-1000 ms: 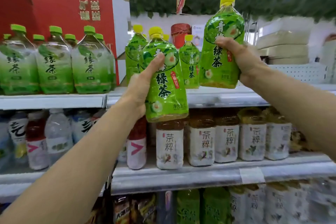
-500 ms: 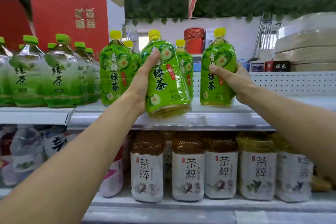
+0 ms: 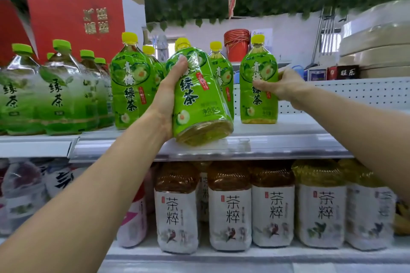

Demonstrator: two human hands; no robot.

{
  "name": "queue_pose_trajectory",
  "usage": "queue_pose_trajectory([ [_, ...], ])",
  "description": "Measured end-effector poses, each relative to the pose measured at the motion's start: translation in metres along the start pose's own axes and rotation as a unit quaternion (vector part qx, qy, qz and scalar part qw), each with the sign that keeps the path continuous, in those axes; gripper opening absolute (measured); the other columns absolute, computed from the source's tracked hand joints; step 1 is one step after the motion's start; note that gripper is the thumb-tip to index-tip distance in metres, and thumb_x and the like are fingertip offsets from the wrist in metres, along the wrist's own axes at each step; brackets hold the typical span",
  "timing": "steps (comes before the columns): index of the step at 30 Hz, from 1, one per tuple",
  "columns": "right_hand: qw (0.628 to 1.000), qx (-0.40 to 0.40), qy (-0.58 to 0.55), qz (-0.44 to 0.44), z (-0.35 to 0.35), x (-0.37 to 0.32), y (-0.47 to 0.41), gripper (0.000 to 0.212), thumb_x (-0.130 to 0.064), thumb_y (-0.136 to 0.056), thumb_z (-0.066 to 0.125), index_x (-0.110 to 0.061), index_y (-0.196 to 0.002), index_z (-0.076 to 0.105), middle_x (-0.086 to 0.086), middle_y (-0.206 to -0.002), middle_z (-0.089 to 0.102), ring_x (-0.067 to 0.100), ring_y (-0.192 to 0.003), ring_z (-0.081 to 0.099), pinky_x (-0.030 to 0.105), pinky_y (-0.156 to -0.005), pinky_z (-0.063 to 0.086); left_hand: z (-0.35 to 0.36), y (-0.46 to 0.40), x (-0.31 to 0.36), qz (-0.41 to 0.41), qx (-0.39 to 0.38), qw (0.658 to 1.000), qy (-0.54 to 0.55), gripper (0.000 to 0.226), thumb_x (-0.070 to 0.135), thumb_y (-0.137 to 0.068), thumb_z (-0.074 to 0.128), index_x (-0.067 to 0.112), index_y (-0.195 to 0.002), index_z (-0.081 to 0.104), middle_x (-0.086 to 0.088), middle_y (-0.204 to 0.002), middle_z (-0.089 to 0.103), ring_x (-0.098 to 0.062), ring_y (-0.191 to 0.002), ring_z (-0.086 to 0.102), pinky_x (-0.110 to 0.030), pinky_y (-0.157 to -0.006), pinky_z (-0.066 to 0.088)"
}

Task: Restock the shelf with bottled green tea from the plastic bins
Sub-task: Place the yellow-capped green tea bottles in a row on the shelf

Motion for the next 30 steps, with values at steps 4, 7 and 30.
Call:
queue_pose_trajectory([
  [4, 1.0, -0.013, -0.013, 0.0, 0.014, -0.011, 0.005, 0.05, -0.038, -0.076, 0.08, -0.012, -0.115, 0.062, 0.003, -0.11, 0.068, 0.024, -0.105, 0.063, 0.044, -0.095, 0.05, -0.003, -0.002, -0.001, -0.002, -0.005, 1.0, -0.007, 0.054, 0.058, -0.092, 0.055, 0.016, -0.124, 0.066, -0.014, -0.107, 0.076, -0.032, -0.095, 0.074, -0.048, -0.083, 0.06],
  [7, 1.0, -0.023, -0.013, 0.003, 0.02, -0.007, -0.005, 0.072, -0.05, -0.063, 0.087, -0.015, -0.118, 0.055, 0.002, -0.11, 0.067, 0.024, -0.103, 0.063, 0.045, -0.094, 0.052, -0.004, -0.003, -0.001, -0.001, -0.004, 1.0, -0.01, 0.051, 0.058, -0.092, 0.055, 0.017, -0.121, 0.067, -0.013, -0.107, 0.076, -0.032, -0.096, 0.074, -0.048, -0.084, 0.059],
  [30, 0.963, -0.171, -0.052, -0.201, 0.04, -0.074, 0.141, 0.101, -0.046, -0.058, 0.089, -0.024, -0.139, 0.032, -0.012, -0.112, 0.062, -0.001, -0.095, 0.066, 0.021, -0.086, 0.056, 0.046, 0.01, 0.01, 0.14, 0.082, 0.985, -0.06, 0.08, 0.05, -0.062, 0.088, 0.011, -0.128, 0.062, -0.013, -0.109, 0.075, -0.033, -0.094, 0.075, -0.051, -0.081, 0.061],
])
Point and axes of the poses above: each hand's wrist, its own y-axis away from the middle knuckle, its own z-axis out of the palm, x = y × z, the point moved 1 cm from there along -y, towards the middle knuckle
